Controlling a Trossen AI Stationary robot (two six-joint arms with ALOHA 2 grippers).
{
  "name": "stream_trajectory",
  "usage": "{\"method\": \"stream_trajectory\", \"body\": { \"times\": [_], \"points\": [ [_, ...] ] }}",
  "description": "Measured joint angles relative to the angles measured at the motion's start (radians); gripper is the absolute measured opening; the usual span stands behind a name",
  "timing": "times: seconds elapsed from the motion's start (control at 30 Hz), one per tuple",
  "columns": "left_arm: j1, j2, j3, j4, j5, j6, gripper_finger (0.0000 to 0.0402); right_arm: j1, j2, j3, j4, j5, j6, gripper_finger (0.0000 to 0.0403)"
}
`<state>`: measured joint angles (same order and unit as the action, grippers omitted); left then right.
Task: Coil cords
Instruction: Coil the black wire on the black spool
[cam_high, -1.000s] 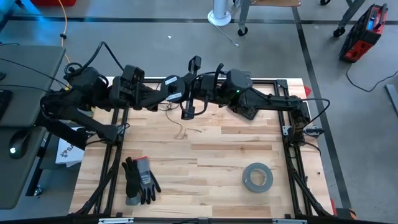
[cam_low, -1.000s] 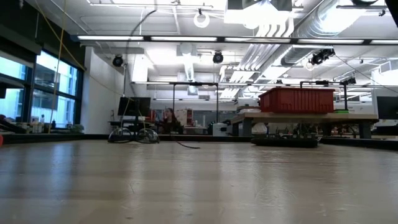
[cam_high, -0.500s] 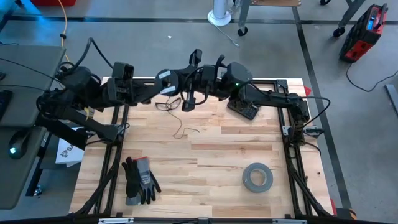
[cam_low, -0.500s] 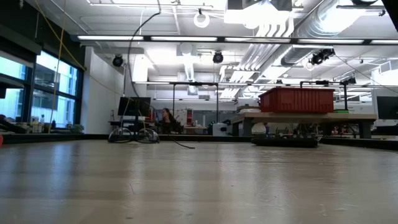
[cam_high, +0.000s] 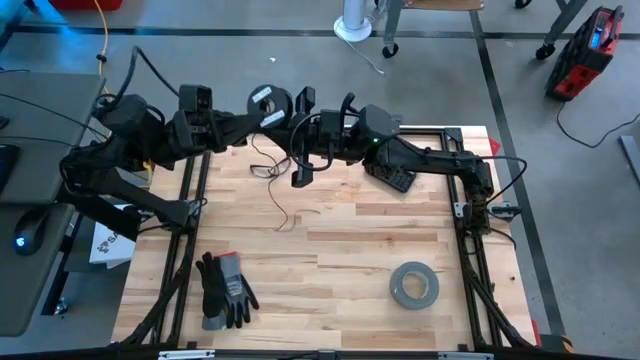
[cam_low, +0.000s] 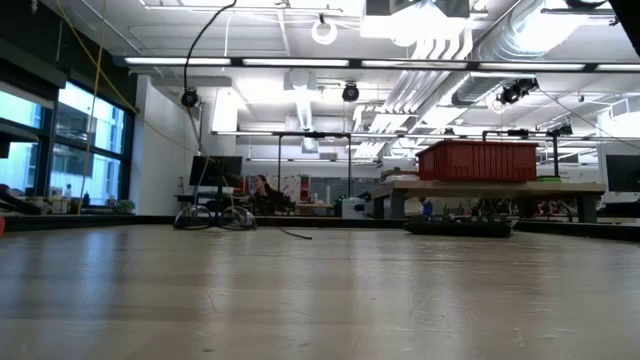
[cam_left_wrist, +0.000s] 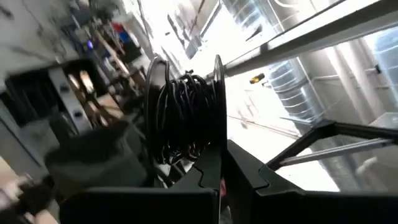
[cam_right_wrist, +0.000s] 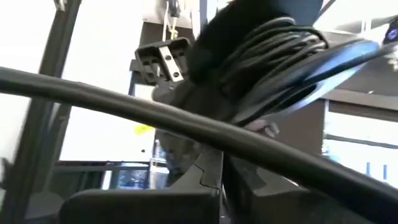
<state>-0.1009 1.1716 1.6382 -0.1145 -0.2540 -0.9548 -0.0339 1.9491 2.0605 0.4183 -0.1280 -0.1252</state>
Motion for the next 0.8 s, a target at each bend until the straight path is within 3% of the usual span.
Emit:
{"method": "stream_trajectory", "body": {
  "times": [0.27,0.5,0.8],
  "points": [
    [0.012,-0.029,0.000,-0.035,-0.070,0.084,0.0000,0.003,0.000,0.000,-0.001,-0.053,0.016,0.0000],
    [0.004,-0.032,0.000,-0.081,-0.065,0.010,0.0000,-0.007,0.000,0.000,0.003,-0.047,0.015,0.0000],
    [-0.004,-0.059,0.000,-0.143,-0.109,0.025,0.0000,-0.006,0.000,0.000,-0.020,-0.045,-0.014,0.0000]
  ]
}}
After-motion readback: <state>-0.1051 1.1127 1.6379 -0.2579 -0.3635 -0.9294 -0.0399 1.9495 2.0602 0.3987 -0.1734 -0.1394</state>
